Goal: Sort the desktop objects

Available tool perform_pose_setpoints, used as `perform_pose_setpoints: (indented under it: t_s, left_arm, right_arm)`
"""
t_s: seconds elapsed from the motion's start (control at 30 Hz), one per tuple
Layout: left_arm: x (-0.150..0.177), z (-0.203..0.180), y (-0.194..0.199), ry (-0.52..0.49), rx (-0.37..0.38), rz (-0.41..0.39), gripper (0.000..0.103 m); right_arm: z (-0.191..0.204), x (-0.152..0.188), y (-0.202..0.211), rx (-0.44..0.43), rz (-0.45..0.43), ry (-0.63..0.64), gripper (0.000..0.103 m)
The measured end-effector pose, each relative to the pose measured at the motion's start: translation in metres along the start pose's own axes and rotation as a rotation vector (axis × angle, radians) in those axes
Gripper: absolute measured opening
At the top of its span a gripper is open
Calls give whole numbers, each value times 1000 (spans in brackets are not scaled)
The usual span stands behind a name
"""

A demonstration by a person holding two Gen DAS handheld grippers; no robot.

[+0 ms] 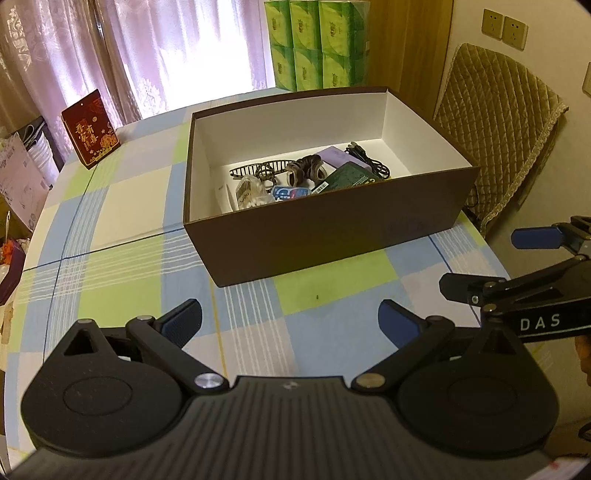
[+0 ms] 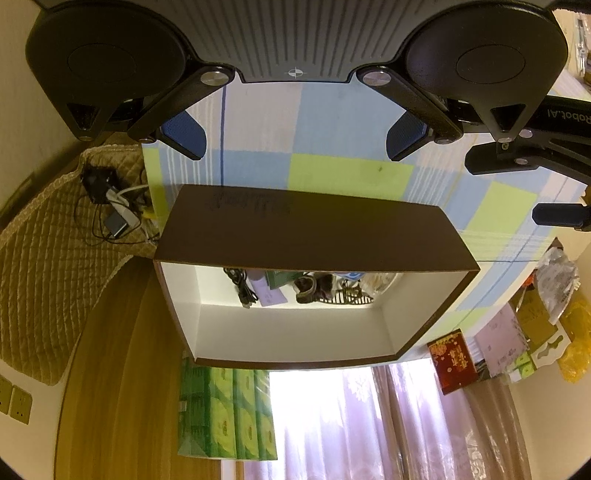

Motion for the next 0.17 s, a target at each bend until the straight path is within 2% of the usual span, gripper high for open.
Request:
perform_pose_setpoints:
  t_s: [0.17]
  left_arm:
    - [-1,0,-2,-2,-1,0,100]
  right_arm:
    - [-1,-1,-2,-1,2,-2,101]
Point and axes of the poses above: each gripper's, at about its wrist camera, not at the fingertips, and y roughly against the way its jaws point, z to its left, x to its underside, the point moved 7 cm from there along -y, roughly the way its jaws point, and after that the axes turned 1 degree about z, right-handed, at the moved point
